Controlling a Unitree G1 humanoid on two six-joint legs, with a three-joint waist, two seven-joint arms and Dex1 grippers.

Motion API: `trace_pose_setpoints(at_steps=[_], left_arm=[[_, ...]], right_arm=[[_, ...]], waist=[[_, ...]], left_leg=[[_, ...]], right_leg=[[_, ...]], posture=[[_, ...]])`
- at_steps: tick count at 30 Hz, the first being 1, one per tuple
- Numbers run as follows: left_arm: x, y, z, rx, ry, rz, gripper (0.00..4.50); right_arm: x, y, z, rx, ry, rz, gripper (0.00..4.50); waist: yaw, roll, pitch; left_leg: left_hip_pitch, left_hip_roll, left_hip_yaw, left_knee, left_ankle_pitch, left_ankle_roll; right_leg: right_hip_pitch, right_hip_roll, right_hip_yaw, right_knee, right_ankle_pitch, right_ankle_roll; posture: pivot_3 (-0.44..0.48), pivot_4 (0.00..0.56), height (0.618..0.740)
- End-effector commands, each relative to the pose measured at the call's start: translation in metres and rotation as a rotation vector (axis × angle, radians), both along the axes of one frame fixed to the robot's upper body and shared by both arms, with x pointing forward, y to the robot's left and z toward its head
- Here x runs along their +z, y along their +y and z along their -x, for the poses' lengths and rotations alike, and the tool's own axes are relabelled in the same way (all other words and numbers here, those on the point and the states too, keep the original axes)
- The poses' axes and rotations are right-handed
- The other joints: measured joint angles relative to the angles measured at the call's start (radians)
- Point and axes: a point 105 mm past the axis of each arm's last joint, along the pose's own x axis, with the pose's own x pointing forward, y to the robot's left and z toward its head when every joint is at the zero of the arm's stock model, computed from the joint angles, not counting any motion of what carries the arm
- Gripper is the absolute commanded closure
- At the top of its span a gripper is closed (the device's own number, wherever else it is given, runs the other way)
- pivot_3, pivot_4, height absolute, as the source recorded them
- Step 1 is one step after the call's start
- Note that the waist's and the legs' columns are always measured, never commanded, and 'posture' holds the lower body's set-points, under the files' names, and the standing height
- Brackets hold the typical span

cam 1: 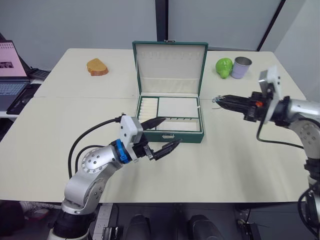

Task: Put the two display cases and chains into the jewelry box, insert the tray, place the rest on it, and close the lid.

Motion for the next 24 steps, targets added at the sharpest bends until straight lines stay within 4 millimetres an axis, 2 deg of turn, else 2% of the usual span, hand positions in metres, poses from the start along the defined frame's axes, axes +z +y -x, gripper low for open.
trace_pose_setpoints(at_steps=[1, 4, 11, 16, 24], left_arm=[[0.017, 0.011, 0.003, 0.098, -0.075, 0.029, 0.0], [0.018, 0.024, 0.006, 0.185, -0.078, 0.041, 0.0], [0.019, 0.036, 0.017, 0.258, -0.071, 0.038, 0.0], [0.019, 0.038, 0.019, 0.265, -0.066, 0.033, 0.0], [0.019, 0.037, 0.019, 0.259, -0.063, 0.022, 0.0]], right_arm=[[0.005, 0.021, -0.003, 0.09, -0.034, 0.009, 4.43], [-0.001, 0.04, -0.016, 0.119, -0.057, 0.042, 4.43], [-0.028, 0.064, -0.035, 0.165, -0.047, 0.102, 4.43], [-0.042, 0.07, -0.042, 0.18, -0.037, 0.141, 4.43], [-0.062, 0.069, -0.044, 0.178, -0.025, 0.208, 4.43]], waist=[[0.0, 0.0, 0.0], [-0.001, 0.0, 0.0], [-0.002, 0.0, 0.0], [-0.003, 0.0, 0.0], [-0.011, 0.0, 0.0]], left_leg=[[0.0, 0.0, 0.0, 0.0, 0.0, 0.0], [0.0, 0.0, 0.0, 0.0, 0.0, 0.0], [0.0, 0.0, 0.0, 0.0, 0.0, 0.0], [0.0, 0.0, 0.001, 0.0, 0.0, 0.0], [0.0, 0.0, 0.001, 0.0, 0.0, 0.0]], right_leg=[[0.0, 0.0, 0.0, 0.0, 0.0, 0.0], [0.0, -0.001, 0.0, 0.0, 0.0, 0.0], [-0.001, -0.001, -0.001, 0.0, 0.0, 0.0], [-0.001, -0.001, -0.001, 0.001, 0.0, 0.0], [-0.001, -0.001, -0.001, 0.001, 0.0, 0.0]], posture=[[0.0, 0.15, 0.74], [0.0, 0.15, 0.74], [0.0, 0.15, 0.74], [0.0, 0.15, 0.74], [0.0, 0.15, 0.74]])
